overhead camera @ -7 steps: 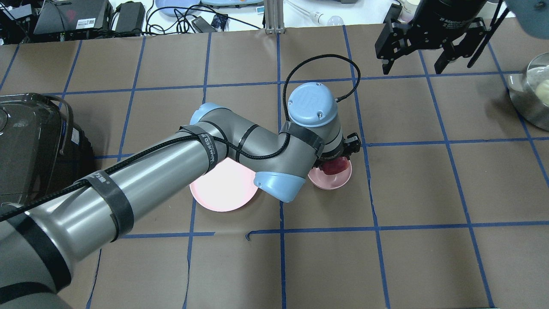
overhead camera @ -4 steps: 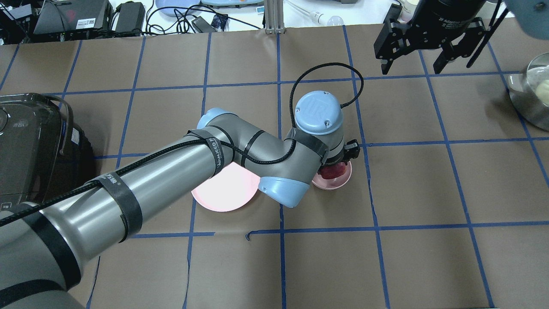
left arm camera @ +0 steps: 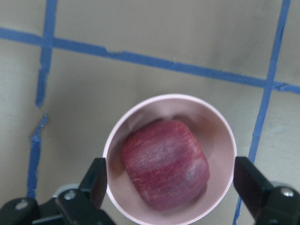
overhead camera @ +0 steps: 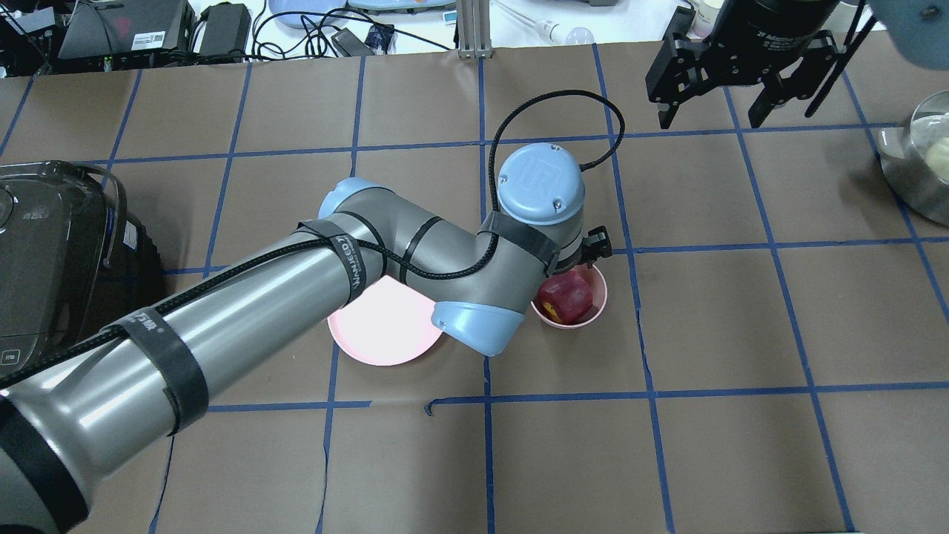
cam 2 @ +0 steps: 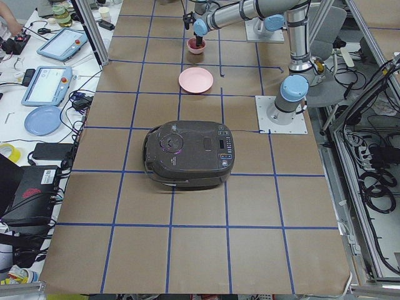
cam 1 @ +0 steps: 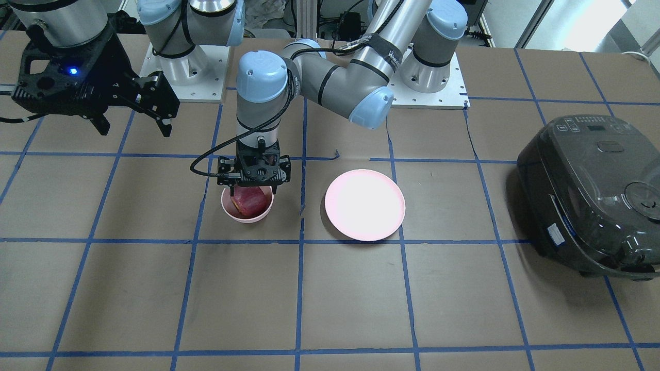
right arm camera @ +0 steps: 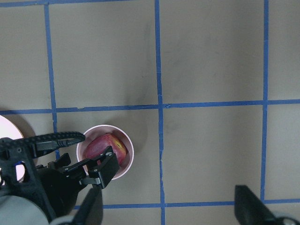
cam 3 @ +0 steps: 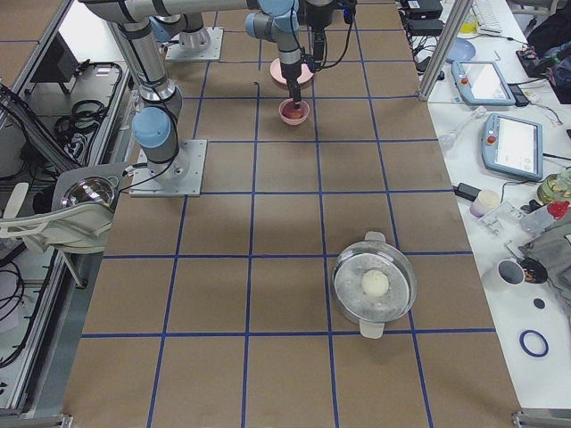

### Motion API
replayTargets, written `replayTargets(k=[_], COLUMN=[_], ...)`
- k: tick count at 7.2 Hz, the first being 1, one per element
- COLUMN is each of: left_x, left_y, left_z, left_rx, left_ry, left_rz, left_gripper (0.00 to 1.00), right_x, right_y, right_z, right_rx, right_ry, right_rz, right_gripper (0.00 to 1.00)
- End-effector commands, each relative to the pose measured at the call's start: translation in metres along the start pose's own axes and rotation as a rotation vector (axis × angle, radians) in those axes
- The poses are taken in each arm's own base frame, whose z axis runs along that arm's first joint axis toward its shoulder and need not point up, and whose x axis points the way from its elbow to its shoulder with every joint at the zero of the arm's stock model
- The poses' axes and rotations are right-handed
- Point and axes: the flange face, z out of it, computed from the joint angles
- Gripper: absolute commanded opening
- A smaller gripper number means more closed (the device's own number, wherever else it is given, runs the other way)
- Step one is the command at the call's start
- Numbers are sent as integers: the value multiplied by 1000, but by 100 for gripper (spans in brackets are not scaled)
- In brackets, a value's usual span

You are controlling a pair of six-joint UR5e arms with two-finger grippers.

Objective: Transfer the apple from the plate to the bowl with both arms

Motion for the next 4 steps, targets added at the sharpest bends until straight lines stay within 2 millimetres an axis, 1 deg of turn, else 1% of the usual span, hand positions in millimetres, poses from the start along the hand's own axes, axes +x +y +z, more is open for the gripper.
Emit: replayTargets(k=[1,2,3,4], left_x=[-43,-64,-84,-109], left_y=[-44,-60,-76,-89], left_z=[-38,-66,-99,-126], left_rx=[1,6,36,31], left_ry=[-32,-40,-33,-47], left_rz=[37,105,151,219], left_gripper=[96,96,96,96], right_x=[2,-1,0,-1], right_y=[0,1,0,0], right_z=[0,1,2,1], right_rx=[-3,-4,-4,-3], right_ry=[2,0,2,0], right_rz=[4,-1,1,-1], right_gripper=[100,100,100,100])
